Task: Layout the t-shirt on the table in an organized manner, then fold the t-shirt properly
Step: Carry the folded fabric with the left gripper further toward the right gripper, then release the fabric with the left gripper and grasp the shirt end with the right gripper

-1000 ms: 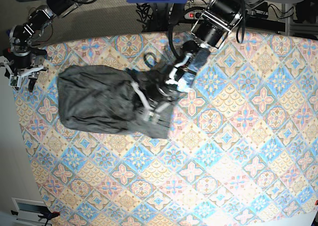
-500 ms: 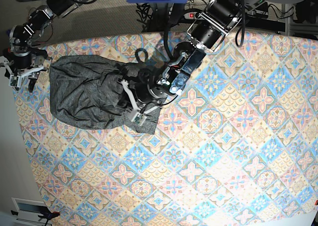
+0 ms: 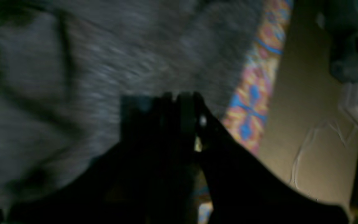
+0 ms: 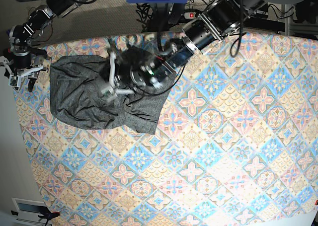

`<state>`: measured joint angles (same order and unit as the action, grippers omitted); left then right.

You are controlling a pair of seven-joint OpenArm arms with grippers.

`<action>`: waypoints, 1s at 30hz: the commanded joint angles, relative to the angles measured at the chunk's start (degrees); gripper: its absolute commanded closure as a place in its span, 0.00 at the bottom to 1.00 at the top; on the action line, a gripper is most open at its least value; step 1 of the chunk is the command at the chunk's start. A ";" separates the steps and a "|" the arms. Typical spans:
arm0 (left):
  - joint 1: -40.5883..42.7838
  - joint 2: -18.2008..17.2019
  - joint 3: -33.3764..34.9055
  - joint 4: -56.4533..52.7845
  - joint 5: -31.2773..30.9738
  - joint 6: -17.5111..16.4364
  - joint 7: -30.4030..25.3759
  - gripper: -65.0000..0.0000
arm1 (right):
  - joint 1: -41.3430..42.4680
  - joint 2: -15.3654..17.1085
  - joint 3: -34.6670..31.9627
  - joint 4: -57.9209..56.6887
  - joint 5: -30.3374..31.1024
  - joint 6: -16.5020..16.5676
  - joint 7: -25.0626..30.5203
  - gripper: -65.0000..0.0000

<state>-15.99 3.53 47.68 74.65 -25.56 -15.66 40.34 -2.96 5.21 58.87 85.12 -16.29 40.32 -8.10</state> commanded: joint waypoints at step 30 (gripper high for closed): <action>9.61 -13.16 -24.25 25.26 -0.77 -0.56 -1.35 0.95 | 1.51 4.15 1.13 0.72 46.84 -0.32 -34.93 0.42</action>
<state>-5.48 -9.72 23.62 98.74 -25.67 -16.12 40.32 -1.41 8.27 59.40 85.23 30.13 39.88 -43.94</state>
